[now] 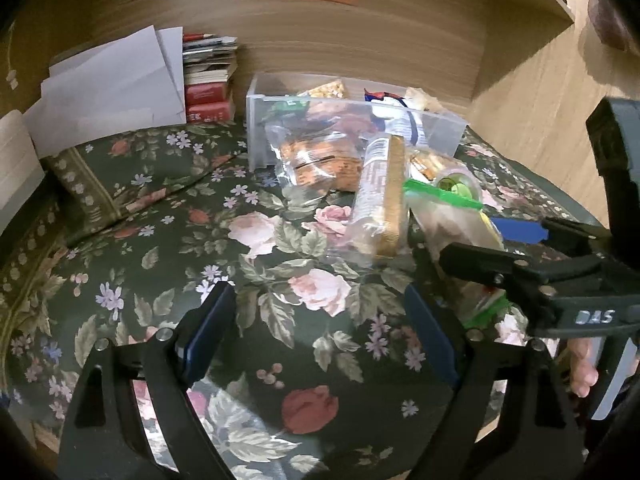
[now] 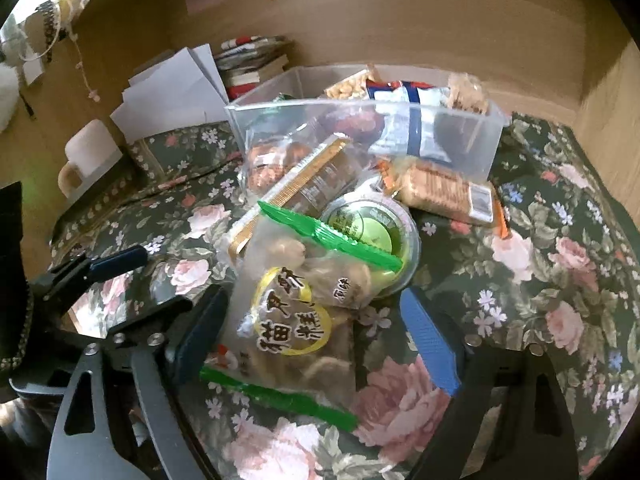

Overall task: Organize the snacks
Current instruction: 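Move both open tools back over the remaining snack pile, then grasp the long wafer roll with the left tool while the right tool grasps the green-trimmed cookie bag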

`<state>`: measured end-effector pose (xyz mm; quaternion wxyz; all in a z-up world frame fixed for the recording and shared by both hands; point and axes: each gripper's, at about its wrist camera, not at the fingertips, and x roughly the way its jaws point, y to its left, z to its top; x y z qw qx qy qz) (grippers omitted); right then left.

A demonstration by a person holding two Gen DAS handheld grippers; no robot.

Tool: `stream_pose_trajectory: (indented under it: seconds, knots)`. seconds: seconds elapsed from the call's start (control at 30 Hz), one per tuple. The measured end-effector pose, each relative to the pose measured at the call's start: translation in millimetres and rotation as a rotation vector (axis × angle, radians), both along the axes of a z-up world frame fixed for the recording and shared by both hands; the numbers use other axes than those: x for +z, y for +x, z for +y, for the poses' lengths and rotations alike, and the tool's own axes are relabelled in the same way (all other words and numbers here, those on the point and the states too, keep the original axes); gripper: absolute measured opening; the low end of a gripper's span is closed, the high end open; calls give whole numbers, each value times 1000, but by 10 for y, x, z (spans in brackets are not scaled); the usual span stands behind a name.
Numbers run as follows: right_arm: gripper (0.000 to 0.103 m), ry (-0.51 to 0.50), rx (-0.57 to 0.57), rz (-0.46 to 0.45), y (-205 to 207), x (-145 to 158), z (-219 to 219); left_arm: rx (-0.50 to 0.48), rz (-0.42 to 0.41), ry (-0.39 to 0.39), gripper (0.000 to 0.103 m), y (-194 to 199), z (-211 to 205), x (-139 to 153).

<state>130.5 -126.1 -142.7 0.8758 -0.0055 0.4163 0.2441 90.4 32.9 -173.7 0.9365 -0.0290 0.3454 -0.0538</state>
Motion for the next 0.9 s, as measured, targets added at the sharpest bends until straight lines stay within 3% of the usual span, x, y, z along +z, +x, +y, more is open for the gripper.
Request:
stream_pose_trajectory:
  seconds: [0.07,0.13,0.63,0.83,0.9]
  knots:
    - [71,11,16,17,7,-37,-16,2,-2,-9,87,18,23,19]
    - [53,24,28,25,-2,-41,-49,2,-7,-16,87,49,22,48]
    - [48,24,-73,-81,-21,256,-602,-50,9,-3,85,640,-325,174]
    - [48,38,-99,-94,32,292,-758,-70,59,19,72,943,-470,81]
    - [48,43,-102,-95,42,292,-789,-82,87,19,63,1024,-512,13]
